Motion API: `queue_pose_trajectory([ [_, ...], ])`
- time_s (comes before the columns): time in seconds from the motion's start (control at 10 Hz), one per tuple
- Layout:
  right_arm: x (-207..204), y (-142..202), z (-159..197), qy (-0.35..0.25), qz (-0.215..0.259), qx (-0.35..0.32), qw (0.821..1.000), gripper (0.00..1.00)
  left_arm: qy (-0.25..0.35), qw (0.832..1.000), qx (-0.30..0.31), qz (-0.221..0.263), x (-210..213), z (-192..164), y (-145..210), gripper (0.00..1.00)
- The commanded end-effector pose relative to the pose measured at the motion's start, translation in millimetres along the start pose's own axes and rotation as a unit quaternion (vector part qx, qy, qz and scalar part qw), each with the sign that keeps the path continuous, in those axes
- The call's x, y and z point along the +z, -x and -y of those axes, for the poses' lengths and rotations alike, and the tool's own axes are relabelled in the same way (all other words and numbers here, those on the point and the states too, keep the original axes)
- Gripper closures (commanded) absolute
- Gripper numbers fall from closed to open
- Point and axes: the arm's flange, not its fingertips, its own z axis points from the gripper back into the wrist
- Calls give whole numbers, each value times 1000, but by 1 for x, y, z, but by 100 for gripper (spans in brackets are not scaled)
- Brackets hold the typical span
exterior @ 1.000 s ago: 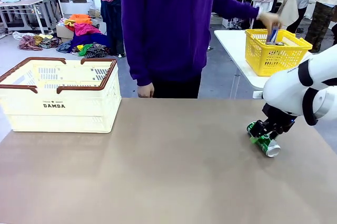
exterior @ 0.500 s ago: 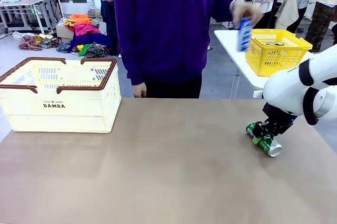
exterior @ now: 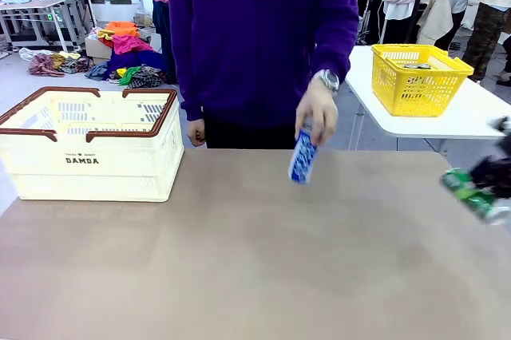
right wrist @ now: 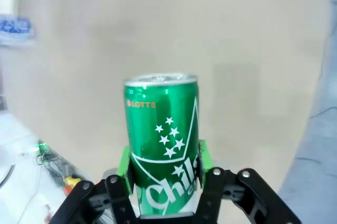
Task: Place the drinks into the Shopping basket.
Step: Pick up one drink and place it into the Shopping basket.
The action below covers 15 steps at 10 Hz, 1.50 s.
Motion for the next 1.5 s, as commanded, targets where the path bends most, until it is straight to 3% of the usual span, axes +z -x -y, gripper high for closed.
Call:
queue_pose_trajectory([
  [0.0, 46, -12, 29, -108, 7, -46, 993, 100, 6, 1000, -5, -2, 1, 2, 0, 0],
  [0.4, 47, -3, -16, -133, 37, -41, 990, 100, 6, 1000, -5, -2, 1, 2, 0, 0],
  [0.6, 5, -26, -83, -153, 5, -31, 988, 100, 6, 1000, -5, -2, 1, 2, 0, 0],
  [0.7, -9, -35, -100, -154, 12, -45, 987, 100, 6, 1000, -5, -2, 1, 2, 0, 0],
  [0.9, 26, -33, -70, -166, 67, -88, 980, 100, 6, 1000, -5, -2, 1, 2, 0, 0],
  [1.1, 34, -21, -67, -147, 81, -93, 981, 100, 6, 1000, -5, -2, 1, 2, 0, 0],
  [1.2, 26, -22, -81, -145, 79, -84, 983, 100, 6, 1000, -5, -2, 1, 2, 0, 0],
  [1.4, -8, -42, -146, -150, 55, -65, 985, 100, 6, 1000, -5, -2, 1, 2, 0, 0],
])
